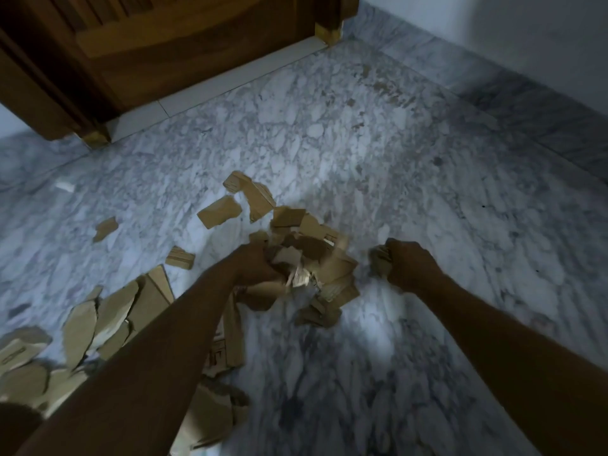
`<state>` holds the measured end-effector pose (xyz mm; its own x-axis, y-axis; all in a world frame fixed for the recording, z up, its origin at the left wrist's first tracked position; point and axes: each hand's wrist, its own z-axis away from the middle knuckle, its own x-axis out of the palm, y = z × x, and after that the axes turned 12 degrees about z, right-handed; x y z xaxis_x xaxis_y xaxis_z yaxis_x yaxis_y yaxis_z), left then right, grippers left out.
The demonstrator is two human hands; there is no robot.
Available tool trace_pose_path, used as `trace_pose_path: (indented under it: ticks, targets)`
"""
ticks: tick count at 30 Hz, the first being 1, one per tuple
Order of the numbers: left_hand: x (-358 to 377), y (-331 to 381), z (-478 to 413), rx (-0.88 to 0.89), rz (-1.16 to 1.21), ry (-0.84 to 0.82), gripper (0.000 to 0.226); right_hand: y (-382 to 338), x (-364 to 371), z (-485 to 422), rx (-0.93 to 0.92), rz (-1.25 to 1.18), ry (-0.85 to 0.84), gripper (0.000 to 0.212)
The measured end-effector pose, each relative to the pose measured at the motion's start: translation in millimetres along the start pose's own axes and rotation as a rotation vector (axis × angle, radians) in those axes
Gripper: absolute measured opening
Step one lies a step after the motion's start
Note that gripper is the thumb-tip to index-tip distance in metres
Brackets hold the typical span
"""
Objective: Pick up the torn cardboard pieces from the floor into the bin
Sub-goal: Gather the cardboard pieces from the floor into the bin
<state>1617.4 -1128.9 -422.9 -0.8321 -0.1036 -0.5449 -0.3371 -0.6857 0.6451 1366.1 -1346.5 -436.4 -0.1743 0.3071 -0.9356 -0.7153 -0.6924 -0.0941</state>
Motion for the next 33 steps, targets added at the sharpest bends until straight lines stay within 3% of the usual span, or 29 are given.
trace_pose_path:
  ticks: [3,7,10,15,18,21,23,27,31,33]
  targets:
    - [6,25,-7,-0.040,0.095,0.087,0.043,2,9,12,0.105,-0.109,0.075,0.028]
    - [43,29,-18,-0.066,0.073,0.118,0.052,5,14,19,0.127,0.012,0.099,0.030]
    - [59,26,-20,-0.062,0.081,0.258,0.073,6,18,20,0.152,0.047,0.095,0.024]
    - [55,29,-9,-0.121,0.010,0.334,0.066,3,13,20,0.161,0.049,0.096,0.018]
    - [46,34,8,-0.061,0.078,0.328,0.064,6,5,19,0.203,-0.049,-0.011,0.024]
    - [34,25,29,0.023,0.178,0.336,0.094,4,-14,19,0.141,-0.263,-0.099,0.033]
    - [30,9,39,0.031,0.192,0.320,0.107,-7,-28,16,0.025,-0.239,-0.204,0.037]
    - [41,-34,52,0.061,0.246,0.258,0.111,-44,-37,-13,-0.031,-0.195,-0.313,0.035]
    - [60,-58,60,0.000,0.162,0.232,0.068,-86,-22,-32,-0.088,-0.160,-0.288,0.059]
    - [66,-61,60,0.012,0.146,0.256,0.060,-100,-5,-33,-0.054,-0.153,-0.271,0.076]
